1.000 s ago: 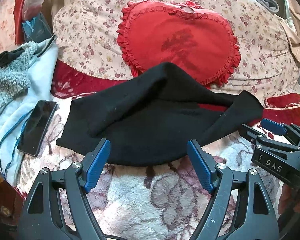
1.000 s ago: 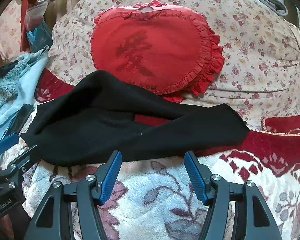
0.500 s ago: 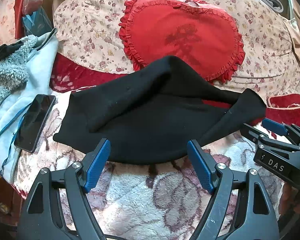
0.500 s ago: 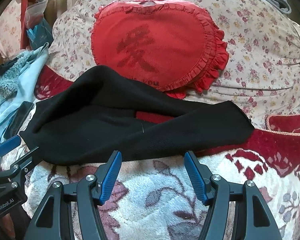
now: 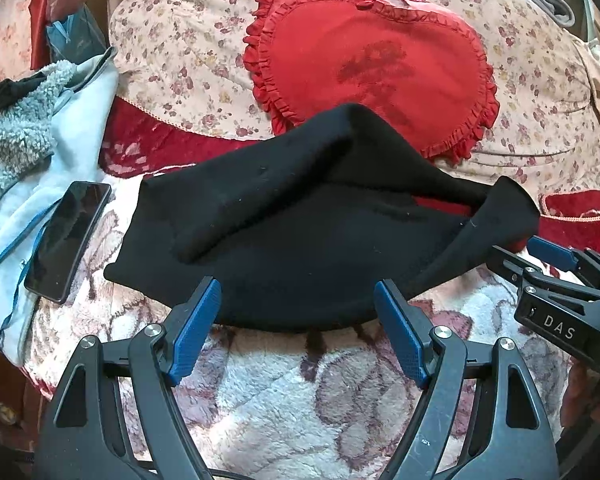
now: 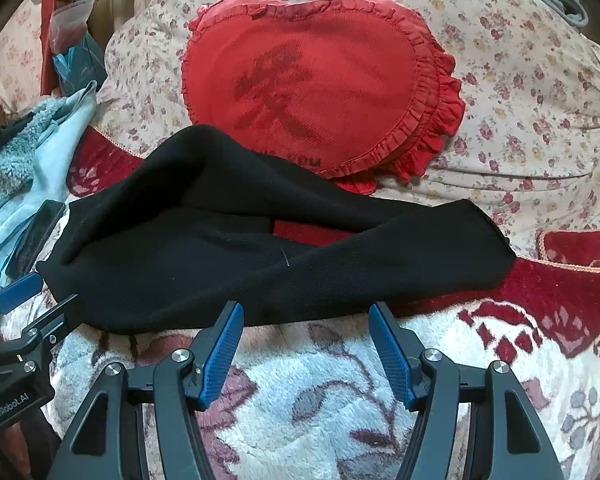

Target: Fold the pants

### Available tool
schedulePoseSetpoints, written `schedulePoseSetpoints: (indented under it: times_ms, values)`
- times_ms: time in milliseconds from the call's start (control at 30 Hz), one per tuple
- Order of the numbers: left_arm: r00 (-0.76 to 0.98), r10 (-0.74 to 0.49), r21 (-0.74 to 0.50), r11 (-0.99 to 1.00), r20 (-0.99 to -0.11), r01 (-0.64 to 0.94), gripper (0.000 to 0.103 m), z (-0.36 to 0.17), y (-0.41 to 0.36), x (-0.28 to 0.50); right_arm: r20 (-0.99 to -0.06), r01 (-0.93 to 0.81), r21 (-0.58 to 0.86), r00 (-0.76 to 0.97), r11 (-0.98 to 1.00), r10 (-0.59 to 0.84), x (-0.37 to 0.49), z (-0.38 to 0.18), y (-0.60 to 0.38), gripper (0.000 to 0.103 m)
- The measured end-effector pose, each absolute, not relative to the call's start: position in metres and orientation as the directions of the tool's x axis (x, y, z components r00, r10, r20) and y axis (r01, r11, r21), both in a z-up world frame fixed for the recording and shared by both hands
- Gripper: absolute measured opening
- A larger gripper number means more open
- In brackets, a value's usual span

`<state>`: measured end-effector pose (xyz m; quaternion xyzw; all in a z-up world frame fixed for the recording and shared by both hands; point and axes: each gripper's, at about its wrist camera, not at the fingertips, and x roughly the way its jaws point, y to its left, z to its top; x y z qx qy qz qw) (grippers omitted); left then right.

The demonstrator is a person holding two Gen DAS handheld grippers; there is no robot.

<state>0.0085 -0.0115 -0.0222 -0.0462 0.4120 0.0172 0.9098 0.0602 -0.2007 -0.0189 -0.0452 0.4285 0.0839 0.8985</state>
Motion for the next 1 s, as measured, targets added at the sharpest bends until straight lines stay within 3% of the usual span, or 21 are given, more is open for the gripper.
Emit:
schedulePoseSetpoints:
  times_ms: [1000]
  values:
    - [0.631, 0.021, -0.098, 0.983, -0.776, -0.154, 0.079, -0.035, 0.024, 0.015, -0.803, -0.238, 0.053, 0.568, 0.97, 0.183, 0.104, -0.016, -0.178, 0.063]
